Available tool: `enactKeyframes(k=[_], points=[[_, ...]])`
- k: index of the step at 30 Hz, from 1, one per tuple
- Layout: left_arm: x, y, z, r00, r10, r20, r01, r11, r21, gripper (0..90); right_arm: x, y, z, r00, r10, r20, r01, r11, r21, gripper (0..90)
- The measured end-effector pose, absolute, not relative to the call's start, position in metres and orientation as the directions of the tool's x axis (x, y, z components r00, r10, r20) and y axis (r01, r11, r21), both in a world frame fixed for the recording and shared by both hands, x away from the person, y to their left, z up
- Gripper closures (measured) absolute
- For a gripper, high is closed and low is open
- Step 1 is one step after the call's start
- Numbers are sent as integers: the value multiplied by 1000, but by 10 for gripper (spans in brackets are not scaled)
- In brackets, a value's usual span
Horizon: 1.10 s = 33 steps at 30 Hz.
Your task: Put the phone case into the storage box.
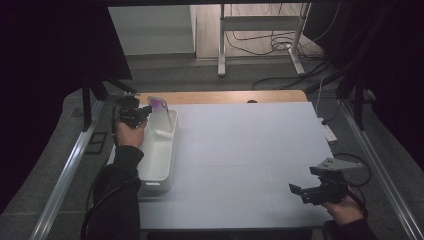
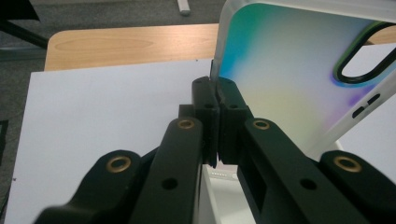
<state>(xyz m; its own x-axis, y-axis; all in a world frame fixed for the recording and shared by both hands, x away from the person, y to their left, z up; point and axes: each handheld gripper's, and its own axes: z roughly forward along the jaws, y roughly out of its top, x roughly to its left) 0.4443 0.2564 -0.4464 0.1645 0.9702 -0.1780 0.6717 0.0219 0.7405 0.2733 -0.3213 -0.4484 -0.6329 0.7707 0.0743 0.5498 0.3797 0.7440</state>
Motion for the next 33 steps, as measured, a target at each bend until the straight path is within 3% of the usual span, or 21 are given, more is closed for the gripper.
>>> enactKeyframes(k=[22, 33], points=[[454, 256, -457, 194, 969, -154, 694, -24, 720, 861, 273, -321, -448, -636, 769, 70, 548, 386, 742, 5], [453, 257, -456, 221, 958, -181, 683, -19, 730, 793, 273, -320, -448, -637, 768, 65, 549, 392, 738, 6]])
